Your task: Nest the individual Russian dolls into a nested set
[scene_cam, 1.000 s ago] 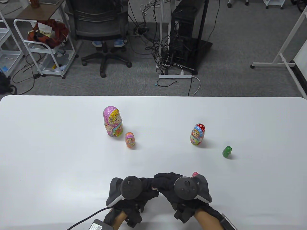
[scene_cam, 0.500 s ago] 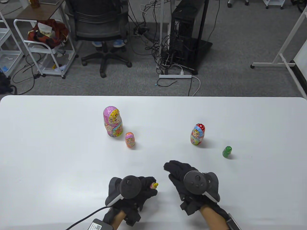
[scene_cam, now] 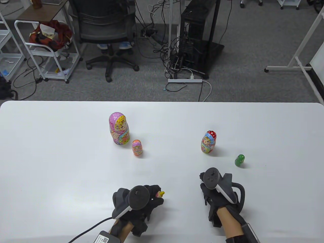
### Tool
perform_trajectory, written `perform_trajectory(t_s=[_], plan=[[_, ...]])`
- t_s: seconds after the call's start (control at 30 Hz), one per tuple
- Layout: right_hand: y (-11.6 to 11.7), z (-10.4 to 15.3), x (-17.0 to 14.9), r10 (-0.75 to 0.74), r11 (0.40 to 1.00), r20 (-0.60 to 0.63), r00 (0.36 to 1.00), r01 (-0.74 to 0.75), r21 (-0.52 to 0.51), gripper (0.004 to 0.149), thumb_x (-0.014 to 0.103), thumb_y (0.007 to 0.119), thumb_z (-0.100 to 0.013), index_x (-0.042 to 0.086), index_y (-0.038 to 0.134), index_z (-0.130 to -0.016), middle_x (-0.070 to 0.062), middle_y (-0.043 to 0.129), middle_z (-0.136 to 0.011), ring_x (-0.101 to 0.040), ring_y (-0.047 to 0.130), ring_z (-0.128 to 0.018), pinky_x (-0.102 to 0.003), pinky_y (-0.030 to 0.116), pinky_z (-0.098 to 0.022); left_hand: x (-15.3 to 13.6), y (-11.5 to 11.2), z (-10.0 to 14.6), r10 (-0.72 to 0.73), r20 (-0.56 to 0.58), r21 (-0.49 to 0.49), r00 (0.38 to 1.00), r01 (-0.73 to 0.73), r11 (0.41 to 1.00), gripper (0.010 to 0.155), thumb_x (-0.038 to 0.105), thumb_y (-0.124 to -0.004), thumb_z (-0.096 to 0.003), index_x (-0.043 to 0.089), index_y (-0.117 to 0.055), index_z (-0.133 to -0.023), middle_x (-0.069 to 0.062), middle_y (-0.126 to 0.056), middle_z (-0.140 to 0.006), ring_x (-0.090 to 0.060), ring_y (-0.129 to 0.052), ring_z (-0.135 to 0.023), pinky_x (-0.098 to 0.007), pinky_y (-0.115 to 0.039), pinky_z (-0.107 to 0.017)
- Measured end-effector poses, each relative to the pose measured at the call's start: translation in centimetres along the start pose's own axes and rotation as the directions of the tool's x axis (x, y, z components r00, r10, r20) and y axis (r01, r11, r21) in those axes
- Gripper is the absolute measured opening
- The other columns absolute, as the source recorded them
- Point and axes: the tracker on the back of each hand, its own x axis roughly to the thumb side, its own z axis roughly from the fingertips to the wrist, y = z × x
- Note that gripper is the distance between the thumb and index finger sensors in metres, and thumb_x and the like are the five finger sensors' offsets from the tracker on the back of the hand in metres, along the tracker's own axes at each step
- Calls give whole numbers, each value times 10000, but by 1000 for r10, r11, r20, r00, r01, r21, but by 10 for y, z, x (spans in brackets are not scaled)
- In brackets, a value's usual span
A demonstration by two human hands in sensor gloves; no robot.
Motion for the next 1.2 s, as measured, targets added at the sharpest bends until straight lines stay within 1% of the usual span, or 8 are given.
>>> perform_trajectory(t_s=[0.1, 0.3, 0.47, 0.53, 0.6, 0.77, 0.97, 1.2], plan=[[2, -1, 1, 39, 999, -5, 999, -39, -30, 414, 358, 778, -500, 348, 726, -911, -35, 822, -935, -252, 908, -725, -451, 783, -524, 0, 0, 0, -1, 3, -1, 1000, 1, 1000, 604, 574, -853, -346, 248, -826, -853, 39, -1000, -715, -110, -1025, -578, -400, -868, -533], [3, -1, 1, 31, 999, -6, 1000, -31, -37, 423, 367, 794, -489, 312, 736, -904, -51, 849, -900, -246, 925, -701, -442, 793, -514, 0, -1, 0, -5, 1, -2, 1000, 5, 1000, 603, 573, -858, -343, 247, -830, -849, 39, -1001, -712, -112, -1026, -575, -400, -868, -533], [0, 2, 7, 109, 989, 24, 994, -106, -100, 437, 407, 823, -465, 265, 765, -875, -46, 908, -837, -220, 971, -633, -410, 826, -483, 0, -1, 0, -15, -2, 0, 1000, 15, 1000, 604, 574, -862, -340, 248, -830, -848, 40, -1002, -711, -111, -1025, -575, -400, -868, -533], [-4, 8, 15, 62, 992, 91, 994, -52, -113, 443, 423, 819, -458, 267, 767, -869, -36, 919, -822, -207, 981, -616, -399, 836, -473, 0, 0, 0, -24, -2, 4, 1000, 24, 1000, 606, 574, -864, -338, 248, -830, -847, 40, -1002, -709, -111, -1027, -572, -400, -869, -531], [-10, 16, 27, -91, 989, 214, 973, 113, -93, 444, 430, 815, -455, 268, 766, -866, -35, 924, -812, -202, 986, -605, -395, 842, -466, 0, 0, 0, -26, -2, 6, 1000, 26, 1000, 604, 574, -866, -336, 249, -831, -845, 40, -1002, -708, -111, -1027, -573, -400, -869, -531], [-21, 38, 54, -338, 923, 464, 819, 384, -4, 445, 426, 809, -456, 269, 757, -870, -34, 917, -816, -197, 985, -604, -393, 843, -470, 0, -1, 0, -28, -3, 3, 1000, 28, 1000, 604, 574, -867, -336, 247, -833, -843, 39, -1004, -706, -112, -1027, -570, -402, -870, -528], [-22, 51, 69, -370, 905, 560, 741, 424, 37, 446, 430, 806, -456, 272, 755, -870, -29, 920, -810, -190, 989, -594, -388, 847, -465, 1, -2, 0, -33, 12, -7, 999, 34, 999, 605, 576, -866, -336, 248, -833, -844, 42, -1004, -705, -108, -1028, -568, -399, -871, -530], [-17, 55, 77, -322, 926, 577, 751, 377, 25, 447, 429, 808, -455, 271, 755, -870, -26, 923, -804, -186, 990, -588, -387, 846, -464, 7, -3, 0, -33, 37, -12, 999, 34, 999, 605, 576, -864, -338, 251, -831, -847, 44, -1003, -709, -107, -1027, -573, -397, -870, -533]])
